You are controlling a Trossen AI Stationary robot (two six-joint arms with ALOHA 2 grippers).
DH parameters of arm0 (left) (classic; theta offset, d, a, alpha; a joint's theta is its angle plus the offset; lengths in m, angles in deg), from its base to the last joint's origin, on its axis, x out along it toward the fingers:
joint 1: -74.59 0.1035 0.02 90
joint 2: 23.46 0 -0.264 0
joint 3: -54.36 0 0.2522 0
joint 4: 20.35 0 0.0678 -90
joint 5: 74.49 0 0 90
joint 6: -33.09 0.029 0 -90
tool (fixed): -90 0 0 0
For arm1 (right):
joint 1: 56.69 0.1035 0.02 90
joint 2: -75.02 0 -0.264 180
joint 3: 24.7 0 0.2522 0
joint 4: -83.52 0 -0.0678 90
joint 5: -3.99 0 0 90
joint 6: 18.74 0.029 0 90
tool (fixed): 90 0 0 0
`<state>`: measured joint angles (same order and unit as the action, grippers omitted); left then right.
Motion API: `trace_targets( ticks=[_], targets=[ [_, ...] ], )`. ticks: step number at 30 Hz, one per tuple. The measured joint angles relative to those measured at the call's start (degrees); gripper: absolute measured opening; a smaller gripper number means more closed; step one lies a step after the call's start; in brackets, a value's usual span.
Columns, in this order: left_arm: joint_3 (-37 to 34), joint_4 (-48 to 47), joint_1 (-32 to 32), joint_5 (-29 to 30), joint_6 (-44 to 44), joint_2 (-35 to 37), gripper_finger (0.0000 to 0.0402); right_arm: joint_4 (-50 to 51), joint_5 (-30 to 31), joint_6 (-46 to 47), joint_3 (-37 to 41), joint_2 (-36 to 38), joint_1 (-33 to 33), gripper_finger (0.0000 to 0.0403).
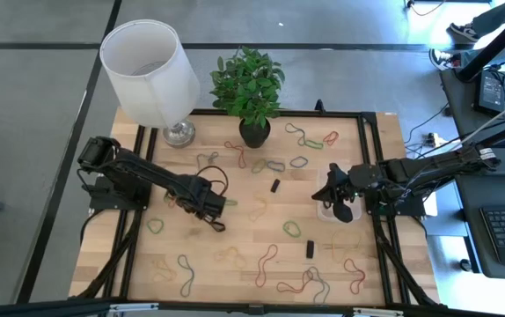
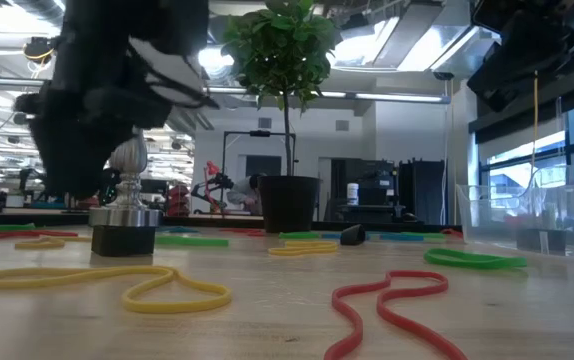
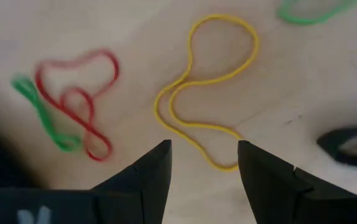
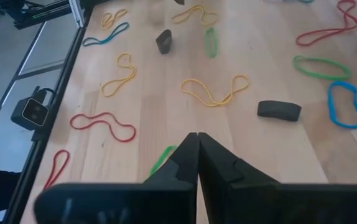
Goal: Pick and place rubber bands into bin
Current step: Put the yellow rubber band into the transparent bin
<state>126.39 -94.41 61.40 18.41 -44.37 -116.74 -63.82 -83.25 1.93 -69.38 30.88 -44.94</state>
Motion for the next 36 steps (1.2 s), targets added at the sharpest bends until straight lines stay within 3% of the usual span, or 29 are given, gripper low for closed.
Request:
trace_targets(
  ticks=[6,19,25,28,33,36],
  targets=[
    [-3.0,0.5,0.0,0.3,-12.7,0.0,0.0171,0.0,0.0,-1.1,0.0,0.0,0.0,0.0012],
    [-10.6,13.8,-0.3,-2.6,-28.7,0.1,0.0143,0.0,0.0,-1.2,0.0,0.0,0.0,0.0012],
    [-12.6,14.6,-1.3,-4.0,-33.7,0.4,0.0127,0.0,0.0,0.1,0.0,0.0,0.0,0.0012],
    [-12.7,14.7,-1.6,-4.0,-33.4,0.3,0.0101,-0.2,0.0,0.0,0.0,0.0,0.0,0.0012],
    [-12.8,13.8,-1.7,-4.1,-32.5,0.3,0.0017,-0.6,0.0,0.0,0.0,0.0,0.0,0.0012],
    [-12.6,13.7,-1.7,-4.2,-29.8,0.3,0.0006,-1.1,0.0,-0.1,0.0,0.0,0.0,0.0012]
  ],
)
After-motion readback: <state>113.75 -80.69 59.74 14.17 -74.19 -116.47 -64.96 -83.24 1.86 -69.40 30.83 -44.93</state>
